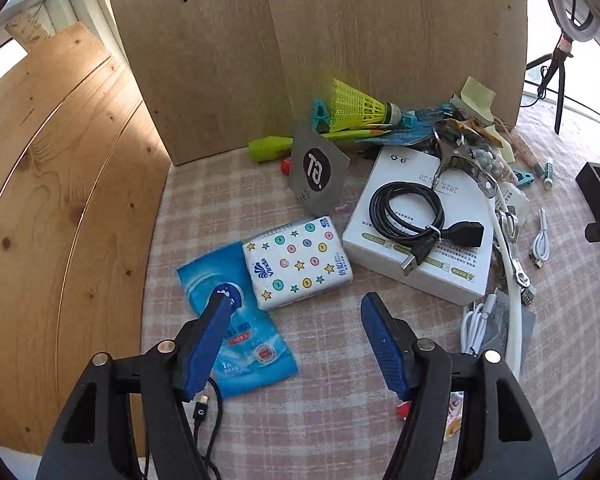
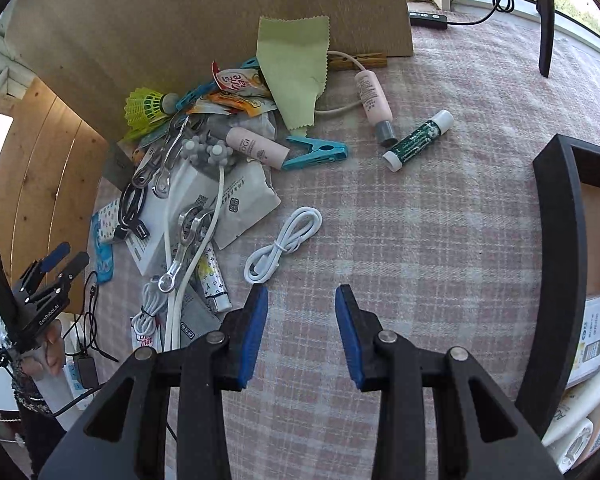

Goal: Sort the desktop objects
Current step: 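Move both tools back toward the pile of items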

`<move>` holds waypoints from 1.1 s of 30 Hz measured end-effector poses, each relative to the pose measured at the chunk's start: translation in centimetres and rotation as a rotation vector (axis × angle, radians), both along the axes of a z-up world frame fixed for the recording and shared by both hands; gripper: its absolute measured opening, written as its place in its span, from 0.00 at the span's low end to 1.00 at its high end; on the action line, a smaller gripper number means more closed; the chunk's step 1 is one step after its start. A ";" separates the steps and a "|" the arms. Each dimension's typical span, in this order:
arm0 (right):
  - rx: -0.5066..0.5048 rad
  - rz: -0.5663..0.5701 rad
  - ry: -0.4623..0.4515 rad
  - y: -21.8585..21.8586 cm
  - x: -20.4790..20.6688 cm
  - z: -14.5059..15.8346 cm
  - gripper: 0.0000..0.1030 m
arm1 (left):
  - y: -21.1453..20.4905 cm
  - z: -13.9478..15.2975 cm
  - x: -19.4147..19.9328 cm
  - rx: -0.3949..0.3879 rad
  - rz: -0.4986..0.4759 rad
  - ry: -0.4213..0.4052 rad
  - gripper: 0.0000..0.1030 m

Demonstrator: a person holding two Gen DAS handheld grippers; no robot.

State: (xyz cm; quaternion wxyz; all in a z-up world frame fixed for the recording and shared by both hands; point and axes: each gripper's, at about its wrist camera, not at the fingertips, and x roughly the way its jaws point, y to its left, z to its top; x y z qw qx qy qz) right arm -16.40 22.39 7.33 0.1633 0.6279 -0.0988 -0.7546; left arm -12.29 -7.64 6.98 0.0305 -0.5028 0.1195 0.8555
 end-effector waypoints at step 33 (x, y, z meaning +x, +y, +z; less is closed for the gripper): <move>0.117 -0.045 -0.088 -7.0 -3.9 -3.6 0.33 | 1.7 -5.3 -4.8 -0.201 -0.382 -0.203 0.61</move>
